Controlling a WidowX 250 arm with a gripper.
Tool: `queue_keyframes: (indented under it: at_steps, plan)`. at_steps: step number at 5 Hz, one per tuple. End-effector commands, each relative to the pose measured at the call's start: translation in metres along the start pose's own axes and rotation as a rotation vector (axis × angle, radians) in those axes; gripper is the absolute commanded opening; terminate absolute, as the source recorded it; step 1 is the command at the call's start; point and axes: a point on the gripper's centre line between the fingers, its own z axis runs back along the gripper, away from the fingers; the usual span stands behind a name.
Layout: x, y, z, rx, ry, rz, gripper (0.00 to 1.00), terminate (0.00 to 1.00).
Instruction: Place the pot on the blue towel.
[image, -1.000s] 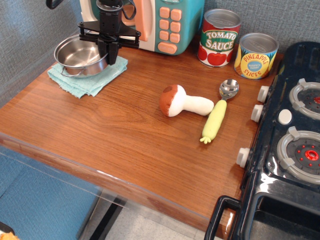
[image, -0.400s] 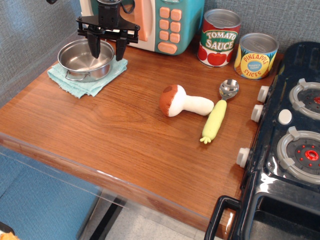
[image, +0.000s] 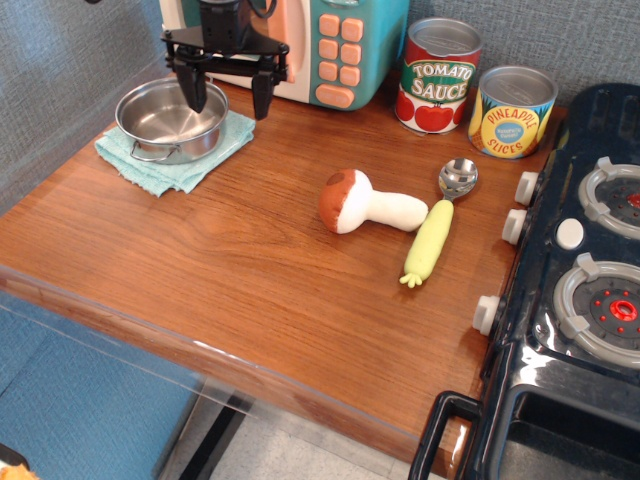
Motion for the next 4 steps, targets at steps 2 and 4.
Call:
queue_keyframes:
  at_steps: [2, 4]
  plan:
    - [-0.0161, 0.0161, 0.0528, -0.046, -0.048, -0.226, 1.00, 0.00]
    - [-0.0148, 0.0131, 0.0526, 0.024, -0.047, -0.271, 1.00, 0.00]
